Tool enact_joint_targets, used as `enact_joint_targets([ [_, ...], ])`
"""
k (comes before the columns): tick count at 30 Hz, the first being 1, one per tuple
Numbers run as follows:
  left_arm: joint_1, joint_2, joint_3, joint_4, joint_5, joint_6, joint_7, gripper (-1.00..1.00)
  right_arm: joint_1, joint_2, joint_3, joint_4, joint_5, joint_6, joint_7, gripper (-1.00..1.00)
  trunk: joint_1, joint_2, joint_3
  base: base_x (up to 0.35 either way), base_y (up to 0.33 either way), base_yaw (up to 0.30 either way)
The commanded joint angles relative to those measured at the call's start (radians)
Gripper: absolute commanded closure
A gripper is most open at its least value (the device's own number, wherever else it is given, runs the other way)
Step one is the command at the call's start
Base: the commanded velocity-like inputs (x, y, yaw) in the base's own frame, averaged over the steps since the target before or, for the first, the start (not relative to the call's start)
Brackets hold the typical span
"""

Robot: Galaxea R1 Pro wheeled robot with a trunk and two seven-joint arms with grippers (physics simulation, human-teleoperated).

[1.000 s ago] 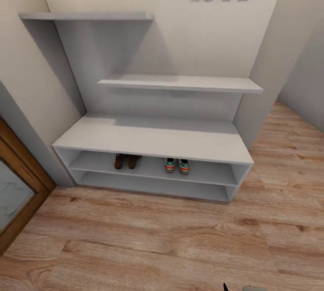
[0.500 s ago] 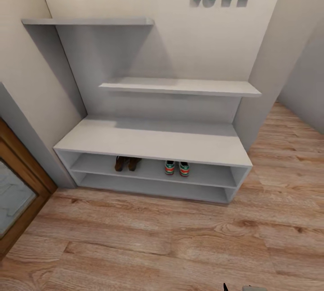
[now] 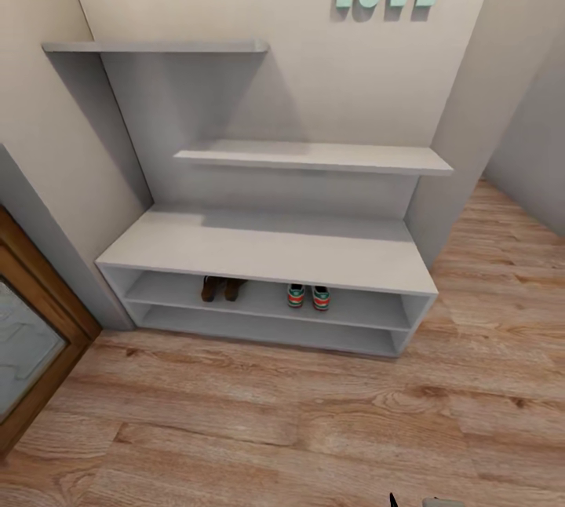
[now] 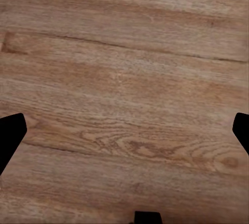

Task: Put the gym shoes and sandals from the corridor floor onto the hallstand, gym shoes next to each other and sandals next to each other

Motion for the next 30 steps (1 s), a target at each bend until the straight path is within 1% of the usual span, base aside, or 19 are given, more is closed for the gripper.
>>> enact_joint_targets([
  [1, -0.001, -0.001, 0.009, 0.000, -0.008, -0.004, -0.007, -1.00, -0.001, 0.000, 0.006, 0.001, -0.010, -0.003, 0.003, -1.00, -0.004, 0.007, 0.002, 0.000, 0.000, 0.000],
  [15, -0.001, -0.003, 0.005, -0.008, -0.008, -0.004, -0.007, -1.00, -0.001, 0.000, 0.006, 0.001, -0.010, -0.003, 0.003, -1.00, -0.058, 0.105, 0.046, 0.000, 0.000, 0.000],
  [30, -0.001, -0.002, 0.007, -0.014, -0.008, -0.005, -0.010, -1.00, -0.001, 0.000, 0.006, 0.001, -0.009, -0.003, 0.003, -1.00, -0.058, 0.105, 0.046, 0.000, 0.000, 0.000],
])
